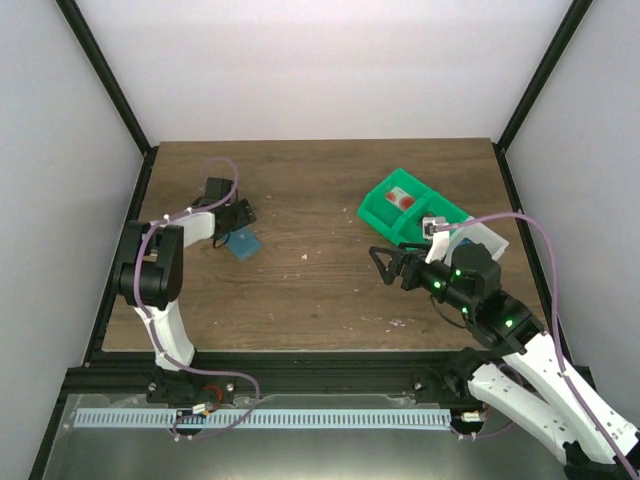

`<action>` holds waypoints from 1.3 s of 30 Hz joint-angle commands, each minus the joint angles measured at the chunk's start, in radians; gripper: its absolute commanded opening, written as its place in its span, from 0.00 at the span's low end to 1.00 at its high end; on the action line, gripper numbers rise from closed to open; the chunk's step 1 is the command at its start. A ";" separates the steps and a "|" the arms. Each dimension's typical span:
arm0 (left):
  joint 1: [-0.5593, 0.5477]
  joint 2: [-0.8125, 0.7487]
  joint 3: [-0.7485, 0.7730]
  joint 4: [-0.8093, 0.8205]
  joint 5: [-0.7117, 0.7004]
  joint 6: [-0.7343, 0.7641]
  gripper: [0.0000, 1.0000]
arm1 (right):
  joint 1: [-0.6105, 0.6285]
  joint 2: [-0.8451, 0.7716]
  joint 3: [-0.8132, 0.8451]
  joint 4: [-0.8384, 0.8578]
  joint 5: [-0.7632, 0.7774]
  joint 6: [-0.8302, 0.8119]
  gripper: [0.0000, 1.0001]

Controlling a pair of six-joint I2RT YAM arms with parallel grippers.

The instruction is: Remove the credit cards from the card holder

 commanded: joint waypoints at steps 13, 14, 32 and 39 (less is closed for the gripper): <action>-0.229 -0.135 -0.213 0.070 0.304 0.030 0.77 | -0.007 0.073 -0.060 0.000 -0.113 0.021 0.95; -0.240 -0.161 -0.236 0.085 0.320 0.016 0.77 | -0.008 0.083 -0.066 0.006 -0.122 0.026 0.94; -0.302 -0.530 -0.396 -0.041 0.024 -0.041 0.71 | 0.001 0.246 -0.120 0.164 -0.255 0.113 0.82; -0.302 -0.482 -0.486 0.045 0.022 -0.028 0.62 | 0.033 0.326 -0.112 0.172 -0.243 0.131 0.80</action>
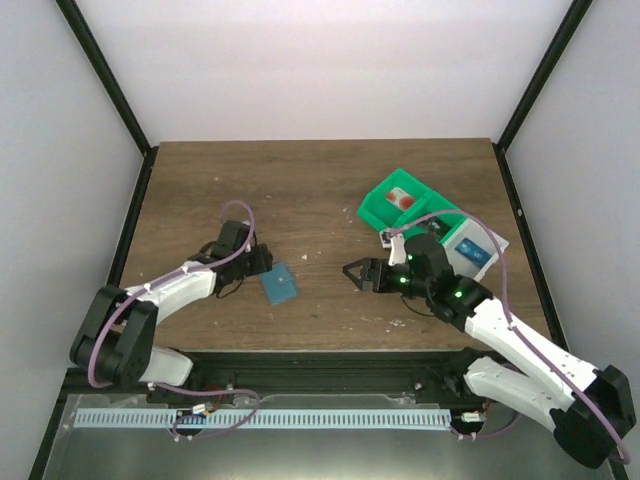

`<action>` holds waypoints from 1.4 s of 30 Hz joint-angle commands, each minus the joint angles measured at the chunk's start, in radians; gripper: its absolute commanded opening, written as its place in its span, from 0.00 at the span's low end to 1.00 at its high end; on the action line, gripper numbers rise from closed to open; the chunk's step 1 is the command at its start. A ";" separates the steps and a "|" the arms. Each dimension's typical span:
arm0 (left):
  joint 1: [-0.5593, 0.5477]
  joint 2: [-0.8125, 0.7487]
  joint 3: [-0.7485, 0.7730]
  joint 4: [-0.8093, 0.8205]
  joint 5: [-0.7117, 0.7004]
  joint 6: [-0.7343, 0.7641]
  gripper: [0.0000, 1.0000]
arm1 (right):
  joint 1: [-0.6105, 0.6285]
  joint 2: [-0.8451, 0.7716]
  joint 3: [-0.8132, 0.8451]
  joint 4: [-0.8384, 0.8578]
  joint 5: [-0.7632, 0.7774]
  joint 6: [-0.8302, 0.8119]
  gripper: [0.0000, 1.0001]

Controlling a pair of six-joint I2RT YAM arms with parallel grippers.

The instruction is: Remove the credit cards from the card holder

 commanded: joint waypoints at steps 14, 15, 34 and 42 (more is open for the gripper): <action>-0.075 0.138 -0.152 0.264 0.198 -0.042 0.46 | 0.112 0.167 0.044 0.031 0.067 0.003 0.65; -0.092 0.137 -0.159 0.282 0.212 -0.052 0.46 | 0.115 0.178 0.045 0.035 0.067 0.003 0.64; -0.219 -0.053 -0.370 0.429 0.405 -0.333 0.42 | 0.322 0.527 0.155 0.081 0.199 0.052 0.36; -0.278 -0.031 -0.403 0.526 0.451 -0.409 0.39 | 0.376 0.640 0.235 0.051 0.249 0.063 0.28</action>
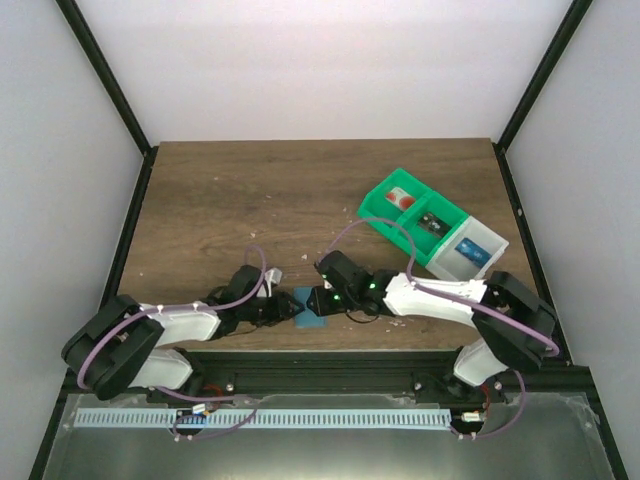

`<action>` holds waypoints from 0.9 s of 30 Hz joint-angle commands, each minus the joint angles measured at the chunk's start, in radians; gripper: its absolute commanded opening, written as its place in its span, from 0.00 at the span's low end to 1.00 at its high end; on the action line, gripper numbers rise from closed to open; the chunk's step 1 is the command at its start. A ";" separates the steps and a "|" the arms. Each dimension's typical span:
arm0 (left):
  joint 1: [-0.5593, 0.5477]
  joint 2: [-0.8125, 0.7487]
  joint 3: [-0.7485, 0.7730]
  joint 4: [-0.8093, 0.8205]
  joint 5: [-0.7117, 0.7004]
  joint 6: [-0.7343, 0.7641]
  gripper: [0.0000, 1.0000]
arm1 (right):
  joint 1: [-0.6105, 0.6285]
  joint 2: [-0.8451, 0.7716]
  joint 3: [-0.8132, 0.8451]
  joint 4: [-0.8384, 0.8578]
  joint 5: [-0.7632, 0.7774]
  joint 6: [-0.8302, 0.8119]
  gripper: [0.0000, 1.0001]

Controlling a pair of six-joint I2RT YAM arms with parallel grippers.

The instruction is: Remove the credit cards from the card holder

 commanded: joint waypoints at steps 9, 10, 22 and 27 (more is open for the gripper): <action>-0.059 0.056 -0.053 0.170 0.056 -0.132 0.33 | 0.031 0.063 0.071 -0.073 0.113 0.010 0.27; -0.059 0.057 -0.053 0.169 0.053 -0.130 0.33 | 0.031 0.066 0.072 -0.075 0.119 0.005 0.27; -0.058 0.046 -0.056 0.176 0.023 -0.156 0.34 | 0.039 0.120 0.112 -0.098 0.157 -0.039 0.27; -0.058 0.068 -0.054 0.184 0.024 -0.160 0.34 | 0.043 0.142 0.110 -0.091 0.163 -0.048 0.27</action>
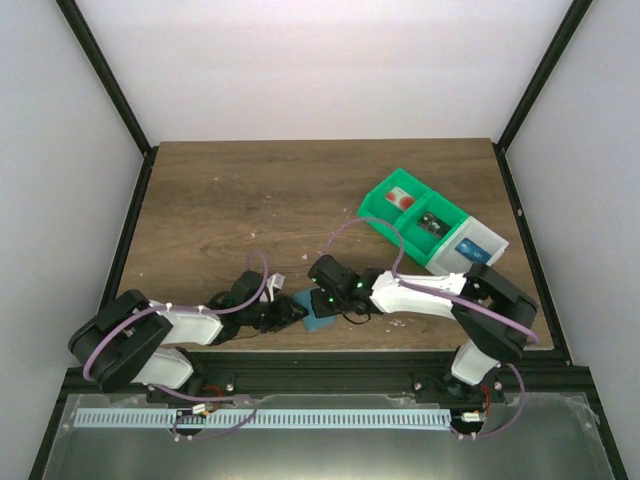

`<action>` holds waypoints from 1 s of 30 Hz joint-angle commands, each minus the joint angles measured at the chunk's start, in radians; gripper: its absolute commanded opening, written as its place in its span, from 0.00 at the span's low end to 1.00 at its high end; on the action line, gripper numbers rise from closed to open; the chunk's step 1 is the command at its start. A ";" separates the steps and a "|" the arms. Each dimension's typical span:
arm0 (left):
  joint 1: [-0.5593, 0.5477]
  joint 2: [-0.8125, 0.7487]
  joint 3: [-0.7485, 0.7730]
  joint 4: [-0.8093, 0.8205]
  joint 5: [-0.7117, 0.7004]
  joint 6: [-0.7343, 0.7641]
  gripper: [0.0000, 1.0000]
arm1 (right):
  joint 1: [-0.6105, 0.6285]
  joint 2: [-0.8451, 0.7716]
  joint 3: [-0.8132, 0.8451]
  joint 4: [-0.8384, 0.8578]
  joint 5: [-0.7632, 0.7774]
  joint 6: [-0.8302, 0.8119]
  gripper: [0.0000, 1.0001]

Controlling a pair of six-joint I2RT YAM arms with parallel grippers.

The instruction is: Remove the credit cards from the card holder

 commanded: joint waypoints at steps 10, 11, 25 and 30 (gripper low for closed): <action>-0.004 0.042 0.030 -0.014 -0.010 0.019 0.34 | 0.038 0.059 0.045 -0.046 0.075 -0.029 0.16; -0.004 0.041 0.035 -0.019 -0.012 0.024 0.34 | 0.038 0.055 0.045 -0.048 0.078 -0.030 0.13; -0.003 -0.018 0.072 -0.131 -0.064 0.052 0.34 | 0.038 -0.028 -0.006 0.030 0.073 -0.018 0.01; 0.011 -0.097 0.090 -0.206 -0.102 0.053 0.35 | 0.038 -0.033 -0.018 0.060 0.058 -0.015 0.01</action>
